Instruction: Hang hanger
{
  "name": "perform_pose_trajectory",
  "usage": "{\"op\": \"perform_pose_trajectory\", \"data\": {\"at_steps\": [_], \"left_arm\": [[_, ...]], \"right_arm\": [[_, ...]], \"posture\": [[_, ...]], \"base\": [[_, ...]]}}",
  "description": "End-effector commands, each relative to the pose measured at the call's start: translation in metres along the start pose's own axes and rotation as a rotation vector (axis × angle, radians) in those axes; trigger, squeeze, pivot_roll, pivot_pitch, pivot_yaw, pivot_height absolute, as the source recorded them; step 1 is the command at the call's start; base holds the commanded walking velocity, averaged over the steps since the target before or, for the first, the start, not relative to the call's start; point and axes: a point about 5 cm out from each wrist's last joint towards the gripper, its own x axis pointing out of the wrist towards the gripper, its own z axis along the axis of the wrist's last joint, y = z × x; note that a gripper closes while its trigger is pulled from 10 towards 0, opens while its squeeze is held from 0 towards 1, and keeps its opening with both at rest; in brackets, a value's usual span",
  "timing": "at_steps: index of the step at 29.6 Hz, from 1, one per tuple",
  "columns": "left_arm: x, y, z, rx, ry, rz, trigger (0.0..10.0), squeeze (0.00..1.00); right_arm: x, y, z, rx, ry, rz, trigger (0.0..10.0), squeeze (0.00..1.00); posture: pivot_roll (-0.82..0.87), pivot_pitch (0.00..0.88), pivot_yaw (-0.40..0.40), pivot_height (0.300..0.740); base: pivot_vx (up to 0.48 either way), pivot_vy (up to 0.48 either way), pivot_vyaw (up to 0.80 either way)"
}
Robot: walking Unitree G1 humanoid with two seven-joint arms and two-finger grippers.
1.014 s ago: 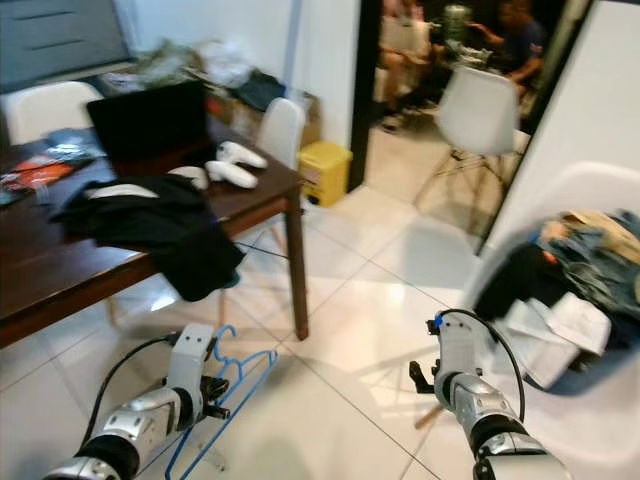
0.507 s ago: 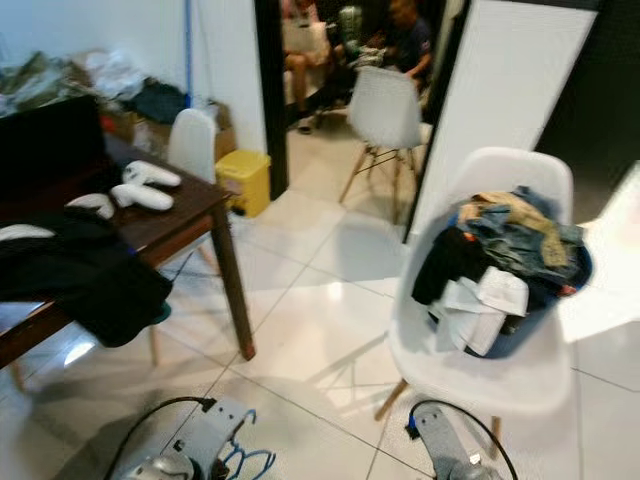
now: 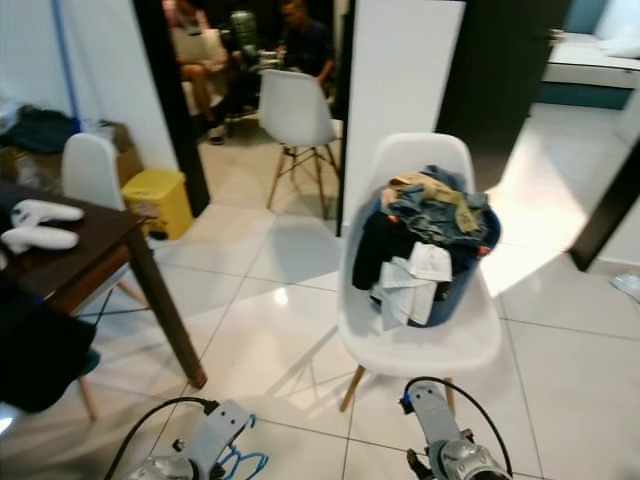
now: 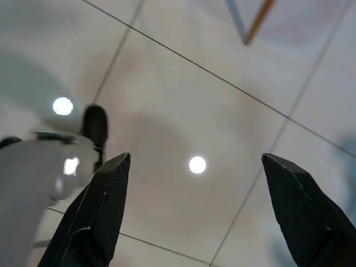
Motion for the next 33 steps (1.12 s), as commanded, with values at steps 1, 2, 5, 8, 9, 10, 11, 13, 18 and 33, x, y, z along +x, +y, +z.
{"op": "perform_pose_trajectory", "data": {"at_steps": [1,2,5,8,9,10,11,13,18,33], "left_arm": [[-0.0003,-0.001,-0.0069,0.004,0.027,0.002,10.0,0.0],[-0.0003,-0.0009,-0.0069,0.006,0.025,0.002,10.0,0.0],[-0.0004,-0.0008,-0.007,0.008,0.023,0.003,10.0,0.0],[-0.0004,-0.0008,-0.0072,0.012,0.023,0.003,10.0,0.0],[-0.0004,-0.0009,-0.0073,0.014,0.023,0.003,10.0,0.0],[-0.0004,-0.0009,-0.0074,0.015,0.023,0.003,10.0,0.0],[-0.0004,-0.0009,-0.0074,0.015,0.023,0.003,10.0,0.0],[-0.0004,-0.0009,-0.0074,0.016,0.022,0.003,10.0,0.0],[-0.0004,-0.0015,-0.0079,0.029,0.022,0.002,10.0,0.0],[-0.0002,-0.0029,-0.0087,0.046,0.022,-0.006,10.0,0.0]], "right_arm": [[0.0008,0.0057,-0.002,0.004,-0.006,0.011,10.0,0.0],[0.0009,0.0059,-0.0022,0.006,-0.006,0.011,10.0,0.0],[0.0009,0.0061,-0.0022,0.011,-0.008,0.012,10.0,0.0],[0.0009,0.0064,-0.0022,0.015,-0.01,0.012,10.0,0.0],[0.001,0.0066,-0.0023,0.017,-0.011,0.012,10.0,0.0],[0.001,0.0068,-0.0024,0.018,-0.011,0.013,10.0,0.0],[0.001,0.0068,-0.0024,0.018,-0.011,0.013,10.0,0.0],[0.001,0.0069,-0.0024,0.018,-0.012,0.013,10.0,0.0],[0.0011,0.0077,-0.0032,0.019,-0.014,0.018,10.0,0.0],[0.001,0.0078,-0.004,0.019,-0.018,0.026,10.0,0.0]], "posture": [[-0.01,0.0,-0.016,0.74],[-0.01,0.0,-0.013,0.74],[-0.01,0.0,-0.011,0.74],[-0.01,0.0,-0.01,0.74],[-0.01,0.0,-0.009,0.74],[-0.01,0.0,-0.009,0.74],[-0.01,0.0,-0.009,0.74],[-0.01,0.0,-0.009,0.74],[-0.01,0.0,-0.011,0.74],[-0.01,0.0,-0.012,0.74]], "base": [[0.0,0.0,-0.77],[0.0,0.0,-0.77],[0.0,0.0,-0.77],[0.0,0.0,-0.77],[0.0,0.0,-0.77],[0.0,0.0,-0.77],[0.0,0.0,-0.77],[0.0,0.0,-0.77],[0.0,0.0,-0.77],[0.0,0.0,-0.77]]}}
